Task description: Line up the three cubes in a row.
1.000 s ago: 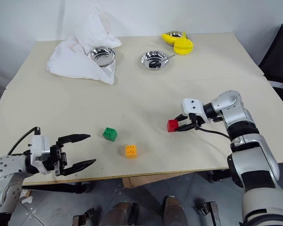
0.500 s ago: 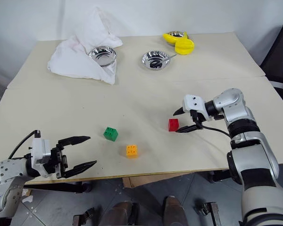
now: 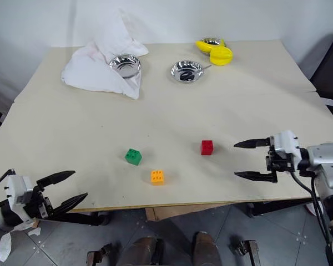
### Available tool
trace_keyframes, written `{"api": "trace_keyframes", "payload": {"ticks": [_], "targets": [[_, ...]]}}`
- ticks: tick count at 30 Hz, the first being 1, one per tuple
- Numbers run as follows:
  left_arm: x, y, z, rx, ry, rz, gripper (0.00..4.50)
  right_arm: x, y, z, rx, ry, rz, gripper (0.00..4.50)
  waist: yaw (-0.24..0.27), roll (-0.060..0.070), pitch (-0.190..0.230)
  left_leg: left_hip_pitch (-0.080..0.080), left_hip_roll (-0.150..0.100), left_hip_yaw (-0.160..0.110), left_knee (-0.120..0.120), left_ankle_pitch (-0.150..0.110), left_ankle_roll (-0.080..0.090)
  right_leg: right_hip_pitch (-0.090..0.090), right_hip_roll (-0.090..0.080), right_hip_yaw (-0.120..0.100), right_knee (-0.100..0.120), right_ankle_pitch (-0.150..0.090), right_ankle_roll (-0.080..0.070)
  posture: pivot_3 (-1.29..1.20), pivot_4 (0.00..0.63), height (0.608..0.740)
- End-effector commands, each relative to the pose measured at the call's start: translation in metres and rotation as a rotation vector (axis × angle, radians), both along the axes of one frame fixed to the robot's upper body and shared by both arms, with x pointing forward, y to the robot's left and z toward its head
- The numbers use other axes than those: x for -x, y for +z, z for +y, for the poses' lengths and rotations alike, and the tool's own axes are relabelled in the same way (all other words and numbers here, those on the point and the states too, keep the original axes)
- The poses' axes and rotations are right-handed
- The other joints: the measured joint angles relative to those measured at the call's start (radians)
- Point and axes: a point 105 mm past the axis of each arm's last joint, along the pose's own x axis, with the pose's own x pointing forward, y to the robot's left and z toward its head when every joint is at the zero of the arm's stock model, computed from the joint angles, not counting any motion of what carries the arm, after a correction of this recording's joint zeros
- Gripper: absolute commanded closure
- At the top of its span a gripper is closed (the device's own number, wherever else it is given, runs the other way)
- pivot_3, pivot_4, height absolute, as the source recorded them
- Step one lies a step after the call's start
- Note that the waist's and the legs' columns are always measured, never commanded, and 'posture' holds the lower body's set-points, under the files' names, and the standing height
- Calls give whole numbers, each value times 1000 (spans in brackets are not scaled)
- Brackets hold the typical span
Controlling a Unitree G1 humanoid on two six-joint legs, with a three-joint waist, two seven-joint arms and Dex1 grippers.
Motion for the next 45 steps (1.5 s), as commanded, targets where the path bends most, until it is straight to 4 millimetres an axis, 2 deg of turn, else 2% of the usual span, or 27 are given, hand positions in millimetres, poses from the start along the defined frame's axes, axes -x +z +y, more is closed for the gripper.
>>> {"api": "trace_keyframes", "payload": {"ticks": [1,5,8,12,14,16,18,22,24,26,31,34,38,45], "targets": [[4,9,5,-34,-11,-30,0,15,3,-12,21,17,-16,34,0,0,0,1,0,0,0,0,0,1,0,0,0,0,0,0,150,740],[0,12,3,-42,-28,-41,0,15,4,-10,9,15,-16,34,1,0,0,0,0,0,0,0,0,0,0,1,0,0,0,0,150,740],[-8,15,-8,-33,-58,-51,0,12,7,-4,4,25,-34,34,0,0,0,1,0,0,0,0,0,0,0,1,1,0,0,0,150,740],[-24,27,-29,33,-55,-60,0,13,11,1,1,35,-36,34,1,0,0,0,0,0,-1,0,0,0,0,1,1,0,0,0,150,740],[-32,38,-47,97,-44,-61,0,15,14,3,2,42,-33,34,5,0,0,0,0,-1,0,0,0,-1,0,1,1,0,0,0,150,740],[-42,41,-66,113,8,-40,0,17,15,4,7,39,-28,34,11,0,0,-1,0,-2,0,0,0,-1,0,1,2,0,0,0,150,740],[-51,38,-79,145,95,-2,0,20,15,4,8,29,-20,34,15,0,0,-1,-1,-2,0,0,0,-1,0,1,2,0,1,0,150,740],[-58,29,-107,159,152,64,0,24,12,8,13,21,-5,34,22,0,0,-1,-1,-1,0,0,0,-2,0,1,3,0,1,0,150,740],[-66,19,-111,116,232,81,0,26,12,10,11,22,-4,34,26,0,0,-1,-1,-1,0,0,0,-2,0,1,3,0,1,0,150,740],[-75,16,-121,163,272,103,0,28,12,13,9,24,-3,34,28,0,0,-1,-1,-1,1,0,0,-1,1,1,3,0,1,0,150,740],[-85,7,-141,164,265,134,0,33,11,17,8,26,2,34,30,0,0,-2,-1,-1,5,0,0,-1,1,1,4,0,1,0,150,740],[-89,-2,-143,113,261,146,0,34,11,17,8,21,-4,34,30,0,0,-2,-1,-1,5,0,0,-1,1,1,4,0,1,0,150,740],[-98,-5,-133,107,308,142,804,36,13,17,2,14,-14,0,30,0,0,-2,-1,-1,5,0,0,-1,1,0,4,0,1,0,150,740],[-97,-11,-142,131,240,141,3005,38,10,12,-3,-12,-11,0,32,0,0,-2,-1,-2,6,0,0,0,1,0,4,0,1,0,150,740]]}}
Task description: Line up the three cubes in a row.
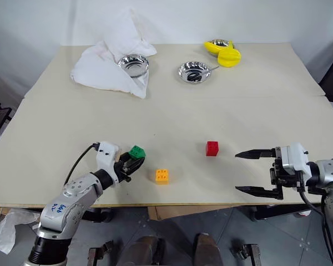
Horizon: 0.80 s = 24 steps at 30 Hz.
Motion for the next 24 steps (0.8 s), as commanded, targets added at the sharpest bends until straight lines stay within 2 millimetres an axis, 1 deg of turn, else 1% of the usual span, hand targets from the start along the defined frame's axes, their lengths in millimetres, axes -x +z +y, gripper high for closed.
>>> {"api": "trace_keyframes", "payload": {"ticks": [1,3,5,7,9,10,13,16,18,21,24], "targets": [[1,4,-4,-1,-49,-49,3008,2,7,-4,-6,-15,-34,0,1,0,0,0,0,0,0,0,0,0,0,0,0,0,0,0,150,740],[-3,11,-3,-4,-73,-104,3008,2,9,-7,-12,-31,-43,0,1,0,0,0,0,0,0,0,0,0,0,0,0,0,0,0,150,740],[-3,26,-6,-9,-168,-200,3008,1,12,-10,-29,-54,-58,0,1,0,0,0,0,0,0,0,0,0,0,0,0,0,0,0,150,740],[1,35,-10,-72,-329,-286,3008,3,15,-13,-49,-79,-64,0,2,0,0,0,0,0,1,0,0,0,0,0,0,0,0,0,150,740],[2,38,-11,-154,-479,-324,3008,6,18,-17,-68,-107,-68,0,2,0,0,-1,0,0,1,0,0,0,0,-1,-1,0,0,0,150,740],[2,38,-10,-176,-522,-334,3008,8,19,-18,-73,-116,-69,0,2,0,0,-1,0,0,1,0,0,0,0,-1,-1,0,0,0,150,740],[-6,43,-14,-255,-697,-343,3008,12,23,-29,-67,-168,-84,0,0,0,0,-1,-1,0,1,0,0,1,-1,-1,-1,0,0,0,150,740],[-22,46,-24,-318,-832,-323,3008,14,31,-48,-47,-259,-114,0,3,0,0,-1,-1,0,2,0,1,1,0,-1,-1,0,1,0,150,740],[-33,44,-33,-346,-900,-301,3008,20,30,-56,-28,-291,-107,0,7,-1,0,-2,-2,0,2,0,1,1,0,-2,-1,1,1,0,150,740],[-47,41,-50,-351,-940,-286,3008,26,27,-57,-18,-308,-97,0,9,-1,1,-1,-2,1,2,-1,2,1,1,-4,-1,1,2,0,150,740],[-54,37,-67,-334,-989,-260,3008,31,24,-51,-33,-317,-94,0,2,-3,2,-2,-2,3,2,-2,4,0,2,-5,0,2,3,0,150,740]]}}
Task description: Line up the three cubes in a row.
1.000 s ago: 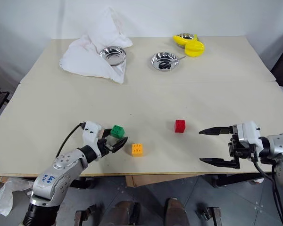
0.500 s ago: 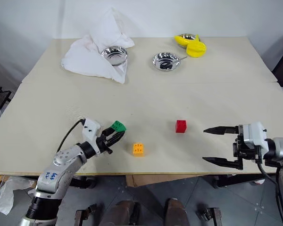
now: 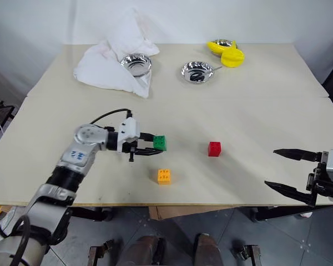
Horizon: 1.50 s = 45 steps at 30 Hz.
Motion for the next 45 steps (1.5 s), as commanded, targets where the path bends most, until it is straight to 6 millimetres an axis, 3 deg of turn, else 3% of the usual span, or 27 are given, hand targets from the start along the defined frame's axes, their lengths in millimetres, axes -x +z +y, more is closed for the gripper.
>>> {"api": "trace_keyframes", "payload": {"ticks": [1,10,30,31,38,39,42,45], "targets": [[-5,-5,-13,-29,-43,18,3008,6,8,7,-9,-8,-48,0,-7,-3,2,0,0,0,0,0,0,0,0,-2,0,0,0,0,150,740],[-16,-9,-42,-39,-35,42,3008,10,0,17,-42,-21,-34,0,-6,-6,3,-1,0,0,3,0,0,0,0,-3,1,1,2,0,150,740],[-25,-7,-32,-73,-8,74,3008,15,-8,13,-58,-17,-24,0,-7,-6,3,-1,0,0,4,0,1,0,0,-3,1,1,2,0,150,740],[-24,-7,-30,-72,-16,80,2269,15,-8,13,-59,-18,-24,0,-7,-6,3,-1,0,0,4,0,1,0,0,-3,1,1,2,0,150,740],[-26,-4,-24,-47,-9,53,212,13,-12,13,-65,-16,-24,0,-7,-6,3,-1,0,0,4,0,1,0,0,-3,1,1,2,0,150,740],[-27,-3,-23,-43,-1,41,15,13,-13,14,-66,-15,-24,0,-7,-6,3,-1,0,0,4,0,1,0,0,-3,2,1,2,0,150,740],[-28,-4,-15,-43,11,22,15,12,-15,16,-69,-10,-23,0,-8,-6,3,-1,0,0,4,0,1,0,0,-3,2,1,2,0,150,740],[-23,-3,10,-25,8,11,15,10,-15,18,-72,-1,-22,0,-11,-6,3,-1,0,0,4,0,1,-1,0,-3,2,1,2,0,150,740]]}}
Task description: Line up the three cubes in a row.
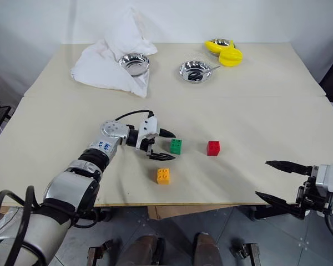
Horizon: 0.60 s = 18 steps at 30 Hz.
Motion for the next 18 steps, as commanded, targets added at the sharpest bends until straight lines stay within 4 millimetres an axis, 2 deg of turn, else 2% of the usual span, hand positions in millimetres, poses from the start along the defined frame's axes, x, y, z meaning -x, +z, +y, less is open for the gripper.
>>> {"api": "trace_keyframes", "payload": {"ticks": [1,6,10,14,18], "targets": [[3,9,33,36,4,-43,15,-2,5,2,4,14,-34,0,-8,0,0,0,0,0,0,0,0,0,0,0,0,0,0,0,150,740],[25,11,90,131,40,-52,15,-9,3,5,-2,46,-28,0,-15,1,0,1,1,0,0,0,0,-2,-1,2,6,0,0,0,150,740],[54,16,127,213,104,-103,15,-16,2,7,-8,80,-21,0,-16,1,0,1,1,-2,0,0,0,-2,-3,9,6,0,0,0,150,740],[97,10,175,229,290,-79,15,-24,3,15,-30,131,7,0,-14,1,-1,1,1,-3,0,-1,-1,-1,-4,11,2,-1,-1,0,150,740],[128,7,212,229,489,-63,15,-26,3,22,-11,197,6,0,-8,2,-1,2,2,-3,-1,-1,-1,1,-3,11,0,-1,-2,0,150,740]]}}
